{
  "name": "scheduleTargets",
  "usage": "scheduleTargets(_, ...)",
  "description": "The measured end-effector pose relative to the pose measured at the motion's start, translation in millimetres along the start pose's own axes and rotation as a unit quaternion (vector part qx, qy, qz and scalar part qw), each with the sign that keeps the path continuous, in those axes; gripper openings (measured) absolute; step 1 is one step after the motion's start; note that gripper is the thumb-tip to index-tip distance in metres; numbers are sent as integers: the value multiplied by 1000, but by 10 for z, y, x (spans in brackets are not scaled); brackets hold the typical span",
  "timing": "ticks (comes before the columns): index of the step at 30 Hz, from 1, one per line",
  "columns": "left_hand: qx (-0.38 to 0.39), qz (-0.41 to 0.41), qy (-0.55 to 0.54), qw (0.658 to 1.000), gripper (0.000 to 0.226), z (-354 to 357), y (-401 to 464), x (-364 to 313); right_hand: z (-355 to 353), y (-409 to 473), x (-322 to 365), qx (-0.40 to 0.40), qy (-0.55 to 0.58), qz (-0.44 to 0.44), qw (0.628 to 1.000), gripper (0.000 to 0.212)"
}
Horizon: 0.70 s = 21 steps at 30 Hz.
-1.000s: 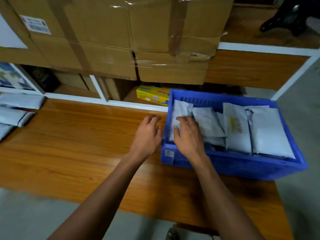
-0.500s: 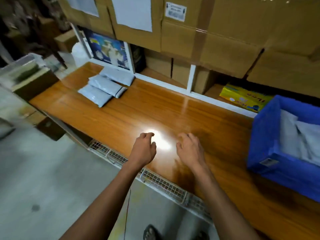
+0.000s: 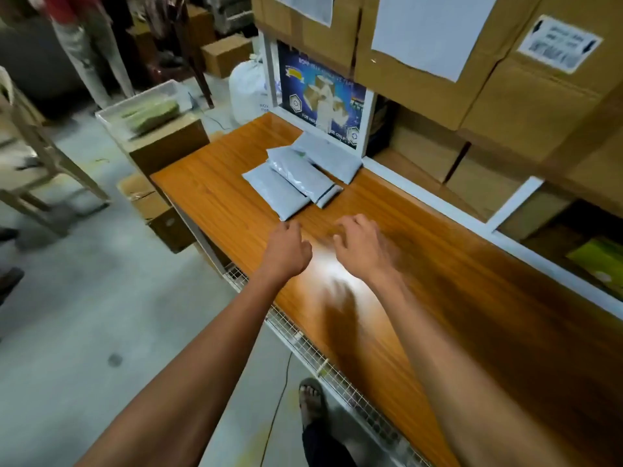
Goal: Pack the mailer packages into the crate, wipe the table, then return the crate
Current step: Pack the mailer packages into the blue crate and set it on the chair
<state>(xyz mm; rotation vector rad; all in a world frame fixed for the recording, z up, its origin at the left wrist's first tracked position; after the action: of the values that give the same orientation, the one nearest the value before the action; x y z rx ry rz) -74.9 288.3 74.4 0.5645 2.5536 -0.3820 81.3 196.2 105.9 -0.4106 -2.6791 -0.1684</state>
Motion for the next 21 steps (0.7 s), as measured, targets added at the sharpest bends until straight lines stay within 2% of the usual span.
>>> scheduleTargets(5,-4,-43,31,999,56,26,930,344,454,1198,7,16,-4,-15,1000,35)
scheduleTargets(9,-33,-34,87,995,69,121,1605,569,919,1987,-86,33,-12,-33,999,49)
scheduleTargets(12,-50,-49,110,991,75,212,1996,729,1152,2412,-148,38,-77,-41,995,60)
scheduleTargets(17,-42,-42,104,993,65,395,2255,829,1413,2632,-335,48,-126,-30,990,61)
scheduleTargets(21,-80,-27,108,991,55,446,1939,851,1412,2405,-352,-3,-155,10,988,54)
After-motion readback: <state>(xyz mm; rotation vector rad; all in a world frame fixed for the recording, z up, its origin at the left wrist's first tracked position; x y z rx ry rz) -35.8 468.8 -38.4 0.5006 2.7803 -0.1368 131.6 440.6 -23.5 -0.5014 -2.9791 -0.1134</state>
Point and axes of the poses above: each hand's wrist, its own y-axis towards the middle knuckle, its own z-axis out of the palm, x = y × z, the point moved 3 cm from there along y, towards the middle knuckle, and after that the axes turned 2 degrees about -z, right-handed, at the moved point
